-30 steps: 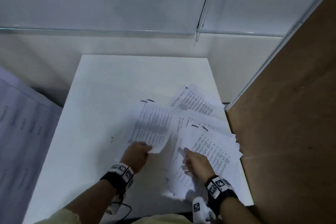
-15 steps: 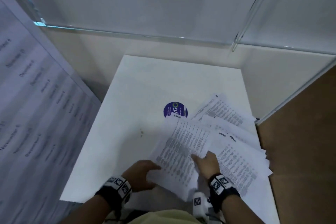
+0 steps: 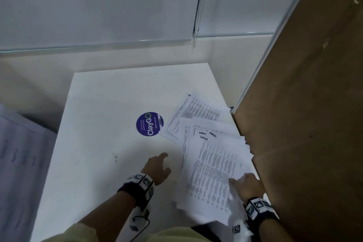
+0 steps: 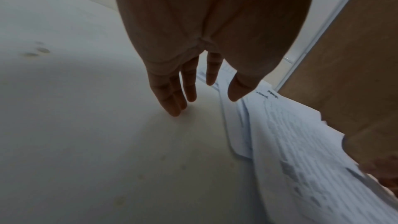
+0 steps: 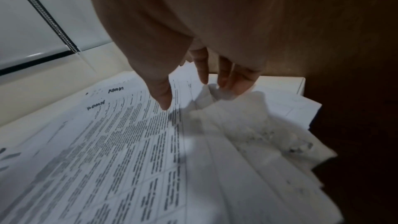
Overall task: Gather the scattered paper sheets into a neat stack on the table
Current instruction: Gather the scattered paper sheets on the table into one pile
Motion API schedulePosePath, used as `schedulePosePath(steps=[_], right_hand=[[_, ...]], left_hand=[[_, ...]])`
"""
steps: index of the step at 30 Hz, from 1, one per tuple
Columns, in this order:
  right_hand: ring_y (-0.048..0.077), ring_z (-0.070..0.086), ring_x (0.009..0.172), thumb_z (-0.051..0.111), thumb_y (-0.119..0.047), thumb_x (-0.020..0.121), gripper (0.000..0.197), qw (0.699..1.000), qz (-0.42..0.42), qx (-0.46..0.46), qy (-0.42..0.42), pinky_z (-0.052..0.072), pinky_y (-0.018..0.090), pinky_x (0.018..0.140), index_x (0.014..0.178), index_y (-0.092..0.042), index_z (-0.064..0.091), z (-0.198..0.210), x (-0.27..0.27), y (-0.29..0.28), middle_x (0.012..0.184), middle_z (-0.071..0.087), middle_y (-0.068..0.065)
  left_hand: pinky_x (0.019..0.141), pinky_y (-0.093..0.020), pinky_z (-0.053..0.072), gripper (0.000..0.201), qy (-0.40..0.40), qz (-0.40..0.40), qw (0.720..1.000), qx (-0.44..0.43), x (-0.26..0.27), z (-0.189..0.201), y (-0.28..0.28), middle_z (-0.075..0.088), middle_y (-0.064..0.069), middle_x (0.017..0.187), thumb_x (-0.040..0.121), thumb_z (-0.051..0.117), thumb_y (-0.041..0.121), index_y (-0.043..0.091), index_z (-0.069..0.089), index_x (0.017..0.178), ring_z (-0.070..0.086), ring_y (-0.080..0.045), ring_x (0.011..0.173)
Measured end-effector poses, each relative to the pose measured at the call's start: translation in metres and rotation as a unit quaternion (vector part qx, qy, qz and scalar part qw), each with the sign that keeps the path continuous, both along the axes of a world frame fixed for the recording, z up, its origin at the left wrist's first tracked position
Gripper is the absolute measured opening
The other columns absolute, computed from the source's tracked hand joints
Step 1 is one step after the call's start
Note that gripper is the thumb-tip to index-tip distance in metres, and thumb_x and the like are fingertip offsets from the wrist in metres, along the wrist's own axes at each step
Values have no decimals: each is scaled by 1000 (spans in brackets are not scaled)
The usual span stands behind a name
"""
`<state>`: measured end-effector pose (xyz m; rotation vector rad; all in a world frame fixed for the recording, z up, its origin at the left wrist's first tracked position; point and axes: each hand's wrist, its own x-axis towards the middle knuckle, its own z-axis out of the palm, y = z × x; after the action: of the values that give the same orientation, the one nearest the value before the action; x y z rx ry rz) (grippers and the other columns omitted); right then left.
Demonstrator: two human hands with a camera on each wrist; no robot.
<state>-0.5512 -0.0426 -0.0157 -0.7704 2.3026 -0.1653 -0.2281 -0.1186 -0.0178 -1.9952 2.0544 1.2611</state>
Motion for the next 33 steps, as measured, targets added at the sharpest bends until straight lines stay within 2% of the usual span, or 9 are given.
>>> schedulePosePath(steps=[2, 6, 8, 10, 12, 18, 23, 27, 33], right_hand=[[34, 65, 98, 67, -75, 48, 84, 999, 11, 28, 21, 47, 26, 55, 100, -9, 62, -31, -16, -3, 102, 66, 19], [29, 60, 94, 68, -78, 43, 83, 997, 52, 38, 31, 41, 24, 50, 91, -10, 62, -38, -16, -12, 98, 69, 15], [32, 56, 99, 70, -76, 51, 82, 996, 77, 35, 39, 45, 31, 58, 99, -10, 62, -20, -5, -19, 105, 65, 15], [37, 52, 114, 75, -66, 67, 78, 994, 96, 32, 27, 50, 39, 79, 119, -11, 54, -7, 6, -26, 122, 55, 18], [38, 48, 124, 76, -58, 74, 79, 995, 92, 28, 22, 49, 45, 94, 133, -13, 47, -1, 7, -30, 132, 48, 19], [36, 47, 116, 73, -65, 65, 71, 993, 117, 17, 28, 47, 40, 85, 110, -14, 53, -8, -2, -38, 116, 54, 15], [32, 50, 126, 74, -62, 74, 90, 988, 149, -20, -32, 47, 41, 102, 142, -12, 42, -8, 3, -54, 137, 51, 14], [34, 57, 108, 72, -73, 60, 80, 991, 132, -13, 8, 56, 41, 87, 111, -12, 55, -8, 4, -73, 115, 57, 15], [22, 62, 82, 79, -76, 54, 80, 985, 171, 26, -16, 58, 35, 75, 96, -14, 53, -20, 11, -87, 109, 64, 15]], left_hand=[[108, -37, 43, 65, 2, -2, 1000, 21, -17, 0, 1, 57, -12, 139, 90, 59, 34, 21, 36, 149, 52, -29, 128], [102, -35, 47, 69, 24, 22, 998, 46, -44, 2, 2, 65, -13, 127, 89, 60, 34, 20, 33, 150, 60, -29, 118], [98, -37, 51, 73, 40, 38, 997, 53, -54, 2, 2, 68, -14, 121, 87, 61, 35, 20, 30, 151, 64, -30, 110], [96, -39, 53, 80, 51, 54, 995, 59, -60, 2, 2, 67, -15, 123, 84, 62, 38, 21, 25, 153, 65, -30, 106], [100, -43, 51, 84, 46, 73, 994, 62, -63, 3, 2, 58, -17, 134, 84, 62, 42, 22, 21, 154, 61, -32, 116], [108, -45, 42, 82, -6, 103, 993, 50, -66, -5, 0, 45, -18, 140, 87, 61, 46, 22, 21, 154, 48, -35, 128], [107, -51, 42, 86, -29, 125, 991, 48, -82, -10, -9, 43, -20, 141, 85, 57, 50, 23, 12, 154, 44, -40, 129], [103, -51, 44, 84, -46, 153, 986, 55, -88, -9, -16, 41, -19, 139, 86, 56, 51, 24, 13, 152, 44, -41, 127], [101, -54, 41, 70, -125, 137, 982, -35, -70, 4, -65, 29, -16, 149, 84, 59, 44, 30, 27, 145, 34, -40, 132]])
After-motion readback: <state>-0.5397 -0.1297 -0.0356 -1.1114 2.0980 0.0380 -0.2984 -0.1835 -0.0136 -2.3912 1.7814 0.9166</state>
